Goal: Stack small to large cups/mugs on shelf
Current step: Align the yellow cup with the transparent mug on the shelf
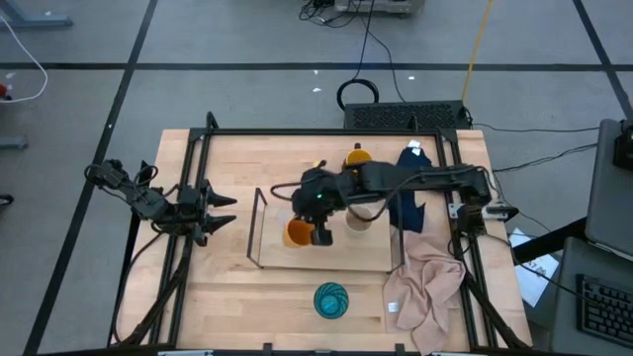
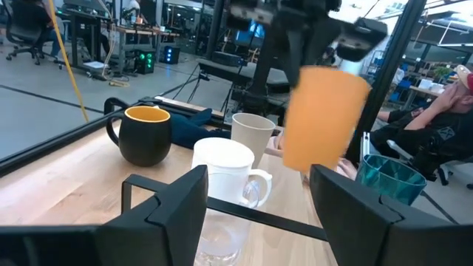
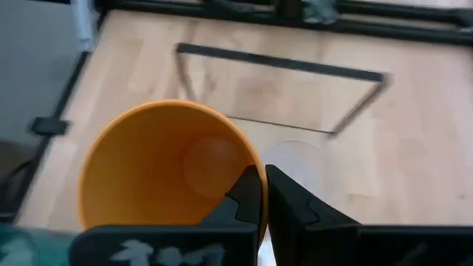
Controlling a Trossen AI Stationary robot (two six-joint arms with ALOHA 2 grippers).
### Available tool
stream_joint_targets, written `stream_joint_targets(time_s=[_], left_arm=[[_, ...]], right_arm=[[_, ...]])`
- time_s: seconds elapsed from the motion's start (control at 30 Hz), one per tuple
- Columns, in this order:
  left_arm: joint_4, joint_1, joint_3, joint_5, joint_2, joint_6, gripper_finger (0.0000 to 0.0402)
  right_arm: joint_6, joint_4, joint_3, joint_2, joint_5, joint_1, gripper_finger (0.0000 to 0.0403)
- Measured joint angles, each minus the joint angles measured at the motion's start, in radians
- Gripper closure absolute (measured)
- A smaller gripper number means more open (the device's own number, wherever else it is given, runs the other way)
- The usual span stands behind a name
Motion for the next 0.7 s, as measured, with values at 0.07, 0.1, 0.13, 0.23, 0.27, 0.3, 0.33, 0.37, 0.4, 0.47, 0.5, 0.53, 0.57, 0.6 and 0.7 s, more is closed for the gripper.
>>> stream_joint_targets(time_s=[0.07,0.1,0.13,0.23,0.27,0.3,0.33,0.37,0.4,0.47,0.5,0.53,0.57,0.6,0.7], left_arm=[[0.000,0.000,0.000,0.000,0.000,-0.001,0.0165],[0.000,0.000,0.000,0.000,0.000,-0.001,0.0165],[0.000,0.000,0.000,0.000,0.000,-0.002,0.0165],[-0.003,0.000,0.000,0.000,0.000,-0.002,0.0165],[-0.003,0.000,0.000,0.000,0.000,-0.002,0.0165],[-0.002,0.000,0.000,0.000,0.000,-0.002,0.0165],[-0.003,0.000,0.000,0.000,0.000,-0.002,0.0165],[-0.003,0.000,0.000,0.000,0.000,-0.002,0.0165],[-0.003,0.000,0.000,0.000,0.000,-0.002,0.0165],[-0.006,0.000,0.000,0.000,0.000,-0.005,0.0165],[-0.006,0.000,0.000,0.000,0.000,-0.008,0.0165],[-0.006,0.000,0.000,0.000,0.000,-0.010,0.0165],[-0.006,0.000,0.000,0.000,0.000,-0.010,0.0165],[-0.008,0.000,0.000,0.000,0.000,-0.010,0.0165],[-0.009,0.000,0.000,0.009,0.000,-0.013,0.0165]], right_arm=[[0.000,-0.006,0.011,0.024,-0.046,0.000,0.0403],[0.001,-0.004,0.012,0.030,-0.055,-0.001,0.0403],[0.000,-0.009,0.012,0.035,-0.055,-0.001,0.0403],[0.000,-0.009,0.012,0.041,-0.054,-0.001,0.0403],[0.000,0.004,0.012,0.040,-0.054,-0.001,0.0403],[0.000,0.023,0.012,0.039,-0.054,0.000,0.0403],[0.002,0.042,0.012,0.039,-0.053,0.003,0.0403],[0.002,0.059,0.013,0.039,-0.054,0.006,0.0403],[0.001,0.074,0.013,0.039,-0.054,0.011,0.0403],[-0.002,0.113,0.013,0.053,-0.055,0.020,0.0403],[-0.006,0.123,0.013,0.057,-0.054,0.027,0.0403],[-0.016,0.119,0.013,0.069,-0.054,0.032,0.0403],[-0.027,0.123,0.013,0.084,-0.054,0.036,0.0403],[-0.036,0.131,0.013,0.093,-0.053,0.040,0.0403],[-0.051,0.109,0.012,0.130,-0.052,0.047,0.0403]])
